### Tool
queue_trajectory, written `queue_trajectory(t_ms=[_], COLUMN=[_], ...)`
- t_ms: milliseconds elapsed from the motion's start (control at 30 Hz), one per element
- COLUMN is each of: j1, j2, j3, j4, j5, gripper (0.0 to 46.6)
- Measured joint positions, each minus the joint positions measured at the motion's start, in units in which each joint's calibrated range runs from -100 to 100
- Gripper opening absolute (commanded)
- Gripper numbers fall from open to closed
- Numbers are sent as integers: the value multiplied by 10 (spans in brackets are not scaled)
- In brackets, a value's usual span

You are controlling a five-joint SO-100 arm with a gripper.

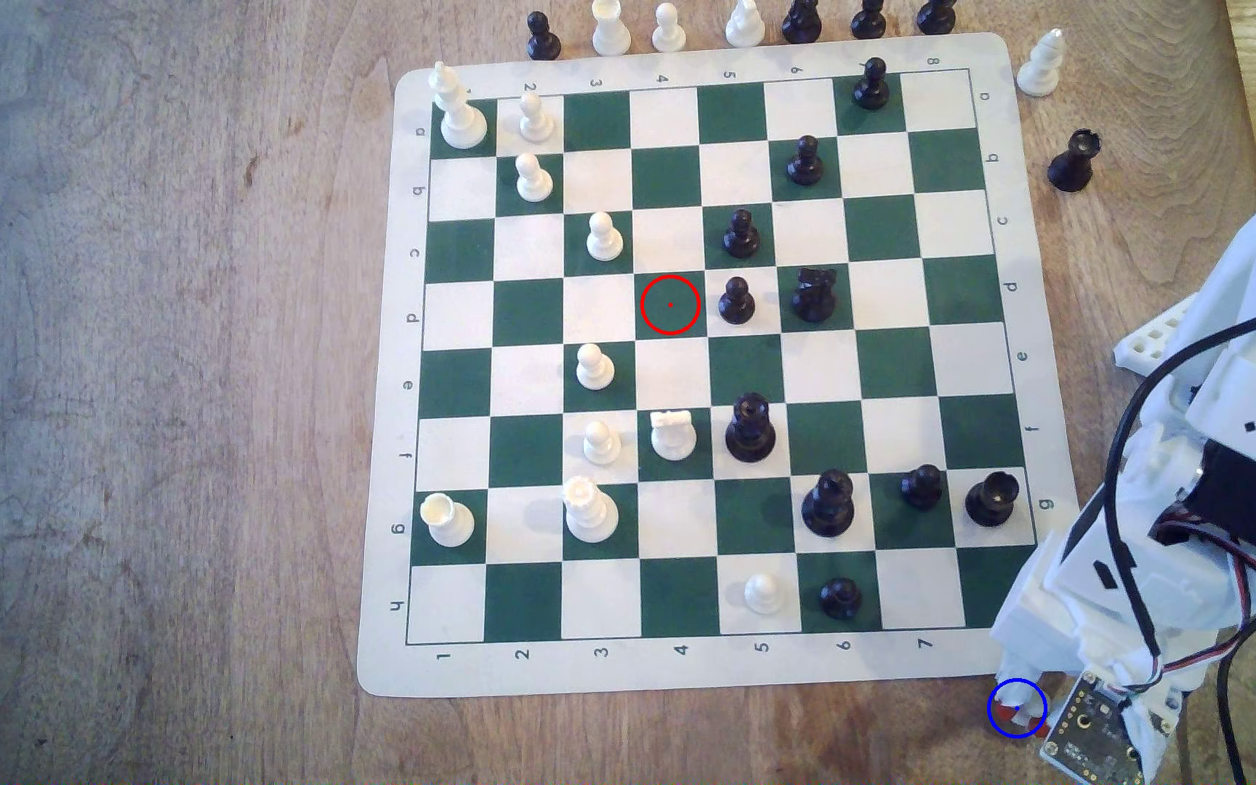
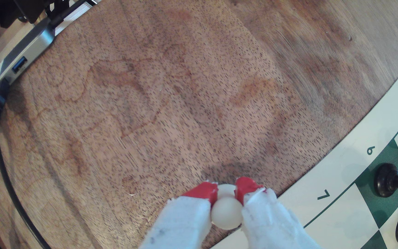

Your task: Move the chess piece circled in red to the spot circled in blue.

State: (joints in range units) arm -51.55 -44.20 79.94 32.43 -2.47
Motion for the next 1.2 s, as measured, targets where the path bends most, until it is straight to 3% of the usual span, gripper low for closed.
queue_trajectory(t_ms=[267, 333, 367, 433, 533, 767, 1200], j1=[0, 0, 0, 0, 1, 12, 27], j2=[39, 44, 47, 53, 55, 54, -67], j3=[-1, -1, -1, -1, -1, -1, -70], j4=[-17, -21, -22, -23, -22, 0, 150], j5=[0, 2, 2, 2, 0, 2, -2], gripper=[9, 47, 100, 144, 181, 196, 214])
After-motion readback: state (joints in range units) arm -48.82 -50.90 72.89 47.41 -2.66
